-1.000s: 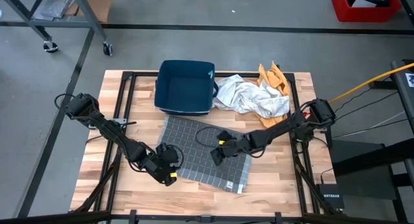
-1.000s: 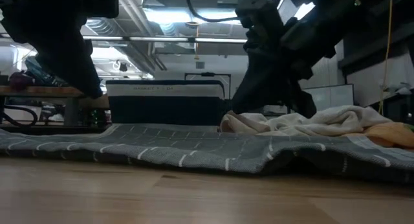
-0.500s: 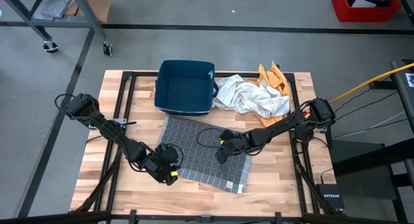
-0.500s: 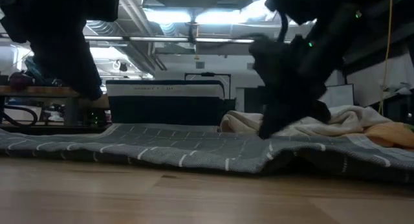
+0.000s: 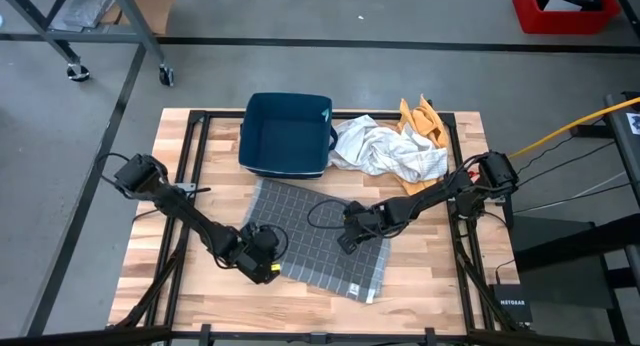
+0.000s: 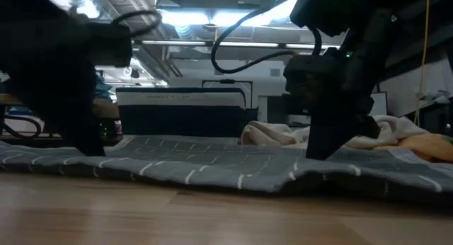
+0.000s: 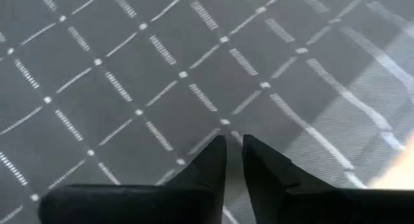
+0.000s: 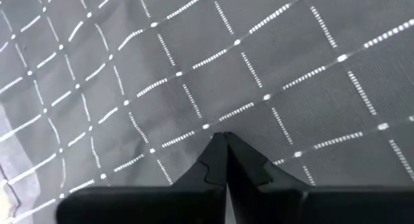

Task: Fold towel
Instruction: Fold the gray patterned towel

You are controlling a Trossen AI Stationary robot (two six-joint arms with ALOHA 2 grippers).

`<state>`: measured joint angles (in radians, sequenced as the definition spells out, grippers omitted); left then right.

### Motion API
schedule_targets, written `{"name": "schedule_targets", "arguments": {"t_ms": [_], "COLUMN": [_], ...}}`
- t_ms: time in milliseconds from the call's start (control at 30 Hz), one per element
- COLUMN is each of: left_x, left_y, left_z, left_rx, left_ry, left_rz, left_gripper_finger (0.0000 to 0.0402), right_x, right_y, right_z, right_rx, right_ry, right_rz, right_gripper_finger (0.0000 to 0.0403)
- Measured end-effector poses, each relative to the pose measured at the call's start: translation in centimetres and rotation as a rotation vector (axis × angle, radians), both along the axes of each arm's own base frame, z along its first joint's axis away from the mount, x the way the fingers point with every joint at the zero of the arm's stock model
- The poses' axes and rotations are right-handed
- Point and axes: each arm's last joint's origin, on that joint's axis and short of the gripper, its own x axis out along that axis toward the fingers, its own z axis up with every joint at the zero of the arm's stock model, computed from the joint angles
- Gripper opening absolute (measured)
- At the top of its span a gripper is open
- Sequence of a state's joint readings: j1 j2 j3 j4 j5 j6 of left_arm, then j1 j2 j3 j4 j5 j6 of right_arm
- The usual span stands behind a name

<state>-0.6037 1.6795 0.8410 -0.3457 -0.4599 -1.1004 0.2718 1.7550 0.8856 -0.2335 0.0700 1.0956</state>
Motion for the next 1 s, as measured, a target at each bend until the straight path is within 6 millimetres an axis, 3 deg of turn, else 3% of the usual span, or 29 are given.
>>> {"name": "schedule_targets", "arguments": {"t_ms": [267,533,833,1000], "left_x": [0.0,0.8,1.3,1.5], "left_y": [1.3,3.0,4.1,3.7], "left_z": [-0.3,-0.3,-0.1,2.2], "left_rx": [0.047,0.093,0.077,0.015], "left_ry": [0.064,0.095,0.107,0.039], "left_rz": [0.041,0.03,0.051,0.029], "left_gripper_finger": [0.001,0.0002,0.0005,0.0001], "right_x": [-0.3,-0.2,-0.1,-0.1], "right_y": [3.2,6.5,6.9,6.9], "right_z": [-1.3,-1.3,-1.2,-0.4], "right_rx": [0.079,0.154,0.15,0.123], "right_ry": [0.01,-0.137,-0.187,-0.221], "right_rz": [-0.024,-0.07,-0.085,-0.035], "right_gripper_finger": [0.0004,0.0004,0.0004,0.0004]}}
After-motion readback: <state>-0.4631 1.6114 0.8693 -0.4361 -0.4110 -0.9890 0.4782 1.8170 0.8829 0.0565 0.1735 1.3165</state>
